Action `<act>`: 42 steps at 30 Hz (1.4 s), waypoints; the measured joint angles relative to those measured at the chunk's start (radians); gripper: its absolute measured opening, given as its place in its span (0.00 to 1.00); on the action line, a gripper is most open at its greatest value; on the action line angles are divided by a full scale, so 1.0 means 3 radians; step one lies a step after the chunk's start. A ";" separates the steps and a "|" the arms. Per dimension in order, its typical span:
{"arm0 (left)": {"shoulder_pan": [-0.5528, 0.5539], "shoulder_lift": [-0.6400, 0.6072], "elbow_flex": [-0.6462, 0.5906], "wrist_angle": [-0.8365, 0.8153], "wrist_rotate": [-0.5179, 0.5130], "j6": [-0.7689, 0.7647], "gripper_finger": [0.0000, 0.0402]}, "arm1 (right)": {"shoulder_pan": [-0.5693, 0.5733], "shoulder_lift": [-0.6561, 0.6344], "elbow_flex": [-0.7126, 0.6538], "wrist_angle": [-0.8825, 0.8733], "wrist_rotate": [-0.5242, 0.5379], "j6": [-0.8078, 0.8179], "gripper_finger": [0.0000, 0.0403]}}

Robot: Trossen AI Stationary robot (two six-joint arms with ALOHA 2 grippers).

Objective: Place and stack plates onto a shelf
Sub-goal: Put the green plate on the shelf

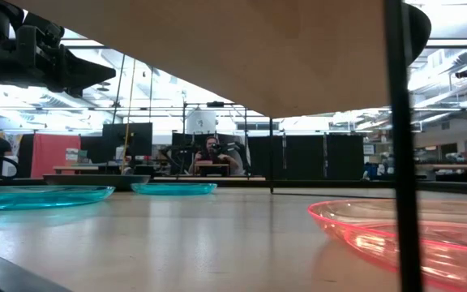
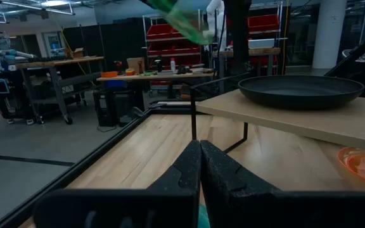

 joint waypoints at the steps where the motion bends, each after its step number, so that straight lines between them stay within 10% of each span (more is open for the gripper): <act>1: 0.0000 0.0001 0.0000 0.0000 0.0000 0.0000 0.03 | 0.0082 0.0000 0.0000 0.0000 -0.0036 0.0048 0.02; 26: 0.0001 0.0000 0.0000 0.0000 0.0001 0.0000 0.03 | 0.2053 0.0000 -0.0190 0.0829 -0.0203 0.1293 0.02; 42: 0.0000 0.0000 0.0000 -0.0003 0.0001 0.0000 0.03 | 0.2499 0.0003 -0.1154 0.1918 -0.0192 0.1559 0.02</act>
